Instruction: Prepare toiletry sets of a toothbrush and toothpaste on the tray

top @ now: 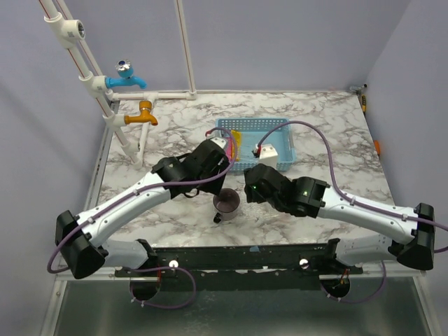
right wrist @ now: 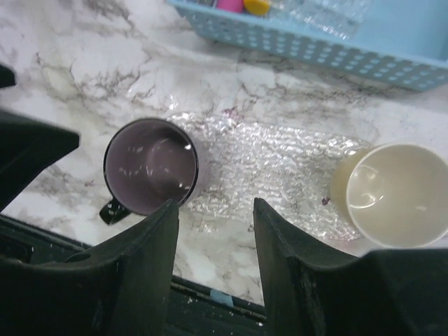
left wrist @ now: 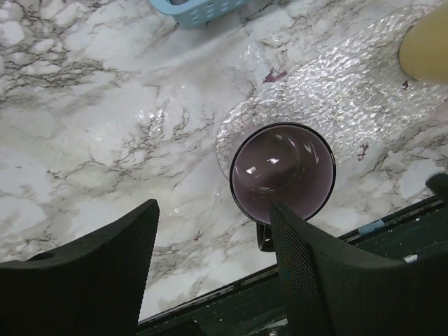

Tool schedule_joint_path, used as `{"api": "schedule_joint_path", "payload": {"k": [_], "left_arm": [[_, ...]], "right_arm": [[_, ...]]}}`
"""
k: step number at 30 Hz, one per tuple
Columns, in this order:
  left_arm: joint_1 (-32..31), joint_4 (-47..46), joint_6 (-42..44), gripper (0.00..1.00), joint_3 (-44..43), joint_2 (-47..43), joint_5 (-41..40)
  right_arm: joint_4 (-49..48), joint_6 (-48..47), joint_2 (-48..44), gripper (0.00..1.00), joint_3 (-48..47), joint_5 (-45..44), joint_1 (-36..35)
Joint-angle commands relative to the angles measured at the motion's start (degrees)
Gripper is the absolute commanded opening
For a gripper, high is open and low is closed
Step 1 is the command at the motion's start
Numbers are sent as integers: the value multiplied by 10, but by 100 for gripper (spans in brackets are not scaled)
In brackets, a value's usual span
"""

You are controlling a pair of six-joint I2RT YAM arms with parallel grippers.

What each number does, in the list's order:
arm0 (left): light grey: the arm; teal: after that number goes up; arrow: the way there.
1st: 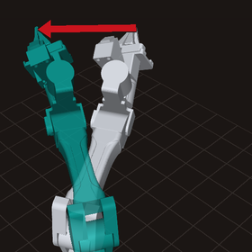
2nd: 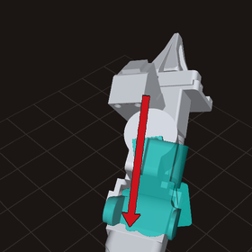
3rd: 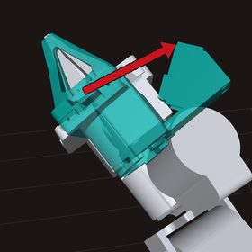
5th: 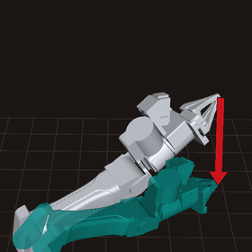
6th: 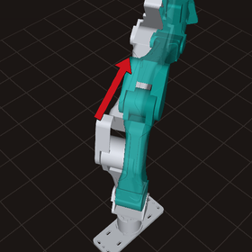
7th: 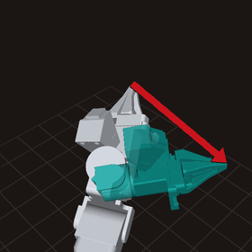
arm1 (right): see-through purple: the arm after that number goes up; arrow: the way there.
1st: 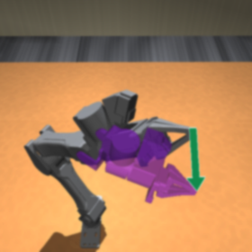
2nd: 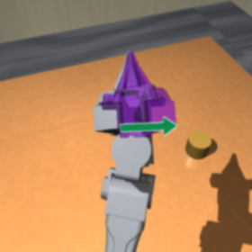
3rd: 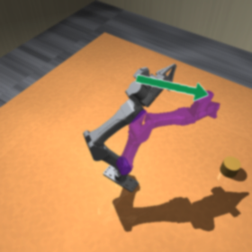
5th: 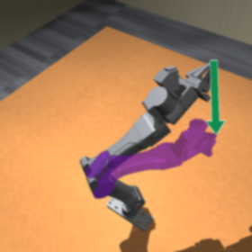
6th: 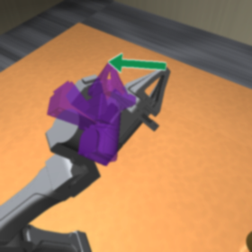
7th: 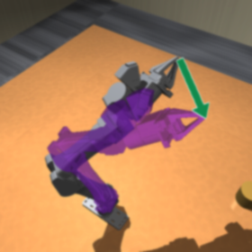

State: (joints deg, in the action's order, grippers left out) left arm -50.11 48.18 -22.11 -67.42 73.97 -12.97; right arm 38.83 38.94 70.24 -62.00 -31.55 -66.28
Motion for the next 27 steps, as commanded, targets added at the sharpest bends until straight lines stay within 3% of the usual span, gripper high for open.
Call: {"api": "schedule_joint_path", "payload": {"k": [1,7,16,22,27], "left_arm": [[1,32,-2,67,-17,-56,-38],[12,26,1,76,-1,-153,-29],[15,6,38,85,50,-280,-30],[16,-31,49,99,113,-353,-38],[15,-68,50,99,160,-405,-32]], "right_arm": [[6,-45,24,51,-46,-17,48],[-13,-69,70,50,-94,18,134],[-35,-62,171,50,-162,27,207],[-32,-43,245,50,-216,25,241],[-24,-21,299,50,-254,25,257]]}}
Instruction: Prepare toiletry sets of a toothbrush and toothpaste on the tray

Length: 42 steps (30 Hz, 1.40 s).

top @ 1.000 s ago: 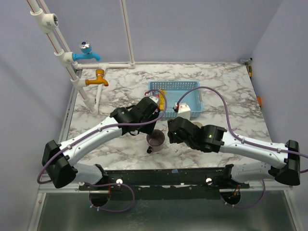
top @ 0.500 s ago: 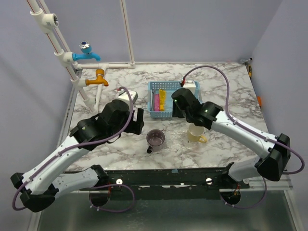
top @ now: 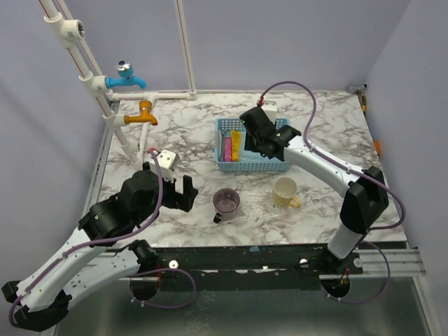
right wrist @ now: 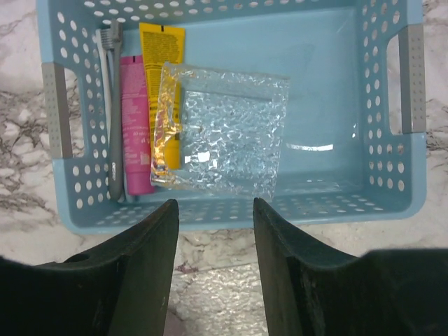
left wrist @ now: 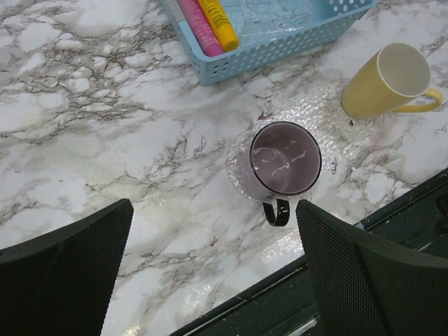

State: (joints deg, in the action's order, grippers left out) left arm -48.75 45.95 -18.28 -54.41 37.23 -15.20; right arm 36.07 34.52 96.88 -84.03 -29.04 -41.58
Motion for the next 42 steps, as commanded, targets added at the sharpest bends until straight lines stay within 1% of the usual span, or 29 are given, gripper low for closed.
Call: {"api": "schedule_joint_path", "payload": {"k": [1,4,8,13,28,36,39,42], "left_arm": [[2,-52,13,99,38,-47,-9],[2,-58,13,99,50,-61,-7],[2,-48,2,99,53,-57,-21],[3,-46,-8,99,56,-62,-38],[3,-42,-11,99,56,-63,-37],[3,-43,-11,99,57,-63,-36],[3,-43,-10,99,57,-61,-36],[3,-44,-10,99,57,-60,-36]], "right_arm": [[8,31,43,50,-40,1,13],[24,54,76,49,-61,-7,17],[33,73,107,49,-77,-12,19],[30,86,126,49,-82,-18,21],[37,104,179,47,-107,-11,40],[32,108,190,44,-99,7,40],[26,108,189,41,-93,14,40],[22,107,187,35,-87,18,40]]}}
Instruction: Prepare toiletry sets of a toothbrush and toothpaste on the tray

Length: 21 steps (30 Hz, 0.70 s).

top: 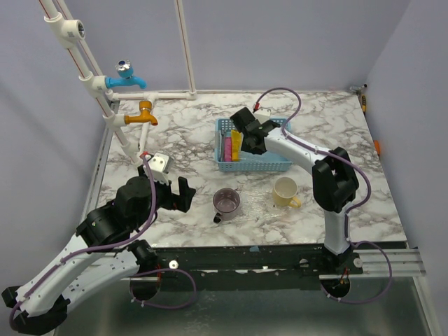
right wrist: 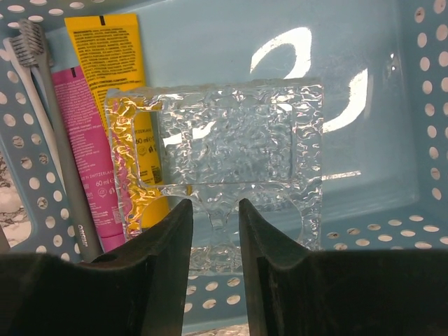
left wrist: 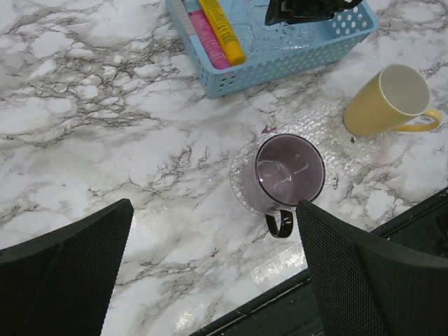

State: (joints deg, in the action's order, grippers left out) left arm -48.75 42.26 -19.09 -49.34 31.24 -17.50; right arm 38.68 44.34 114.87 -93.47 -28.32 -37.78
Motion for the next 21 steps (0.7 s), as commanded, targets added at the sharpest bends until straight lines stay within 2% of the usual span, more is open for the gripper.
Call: {"api": "schedule_joint_path", "payload": {"k": [1,4,7,12,15,21], "left_arm": [[3,-7,-2,99,7,0,-12],[4,-7,-2,99,7,1,-13],[4,-7,-2,99,7,2,-13],[5,-6,-2,99,7,2,-14],[5,-6,-2,99,7,2,-15],[5,-7,-2,99,8,5,-17]], "right_arm": [[-5,7,5,34,8,11,3],[-7,4,5,32,10,11,2],[-7,2,5,27,10,9,3],[-9,-6,3,12,7,11,2],[-9,-15,1,1,1,10,2],[-9,-42,-13,0,-17,-13,3]]}}
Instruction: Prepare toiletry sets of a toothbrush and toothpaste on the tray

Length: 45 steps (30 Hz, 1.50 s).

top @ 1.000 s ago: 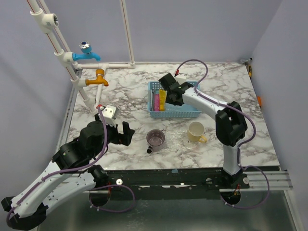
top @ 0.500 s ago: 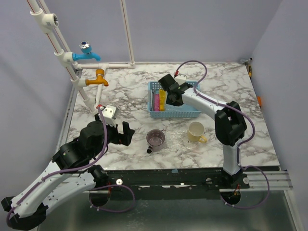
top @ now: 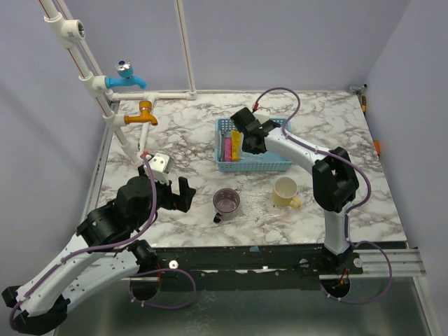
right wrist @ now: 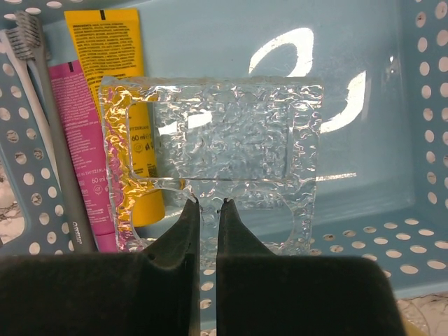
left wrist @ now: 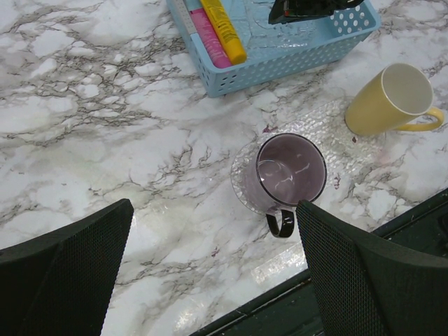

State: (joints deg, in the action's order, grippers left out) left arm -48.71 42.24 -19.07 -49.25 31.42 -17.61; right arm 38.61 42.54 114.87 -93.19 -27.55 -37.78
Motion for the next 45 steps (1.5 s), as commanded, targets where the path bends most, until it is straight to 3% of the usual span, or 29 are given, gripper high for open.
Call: {"api": "schedule_joint_path", "payload": {"k": [1,20,30,45], "left_arm": [[5,-6,-2,99,7,3,-16],[5,-3,-3,99,8,9,-23],[5,-1,-4,99,8,9,-32],[6,3,-6,99,8,11,-46]], "right_arm": [[-8,-30,-17,0,-22,-26,3],[-31,-98,-119,0,-21,-94,2],[-35,-135,-207,0,3,-16,-1],[-15,-122,-334,1,108,13,-59]]}}
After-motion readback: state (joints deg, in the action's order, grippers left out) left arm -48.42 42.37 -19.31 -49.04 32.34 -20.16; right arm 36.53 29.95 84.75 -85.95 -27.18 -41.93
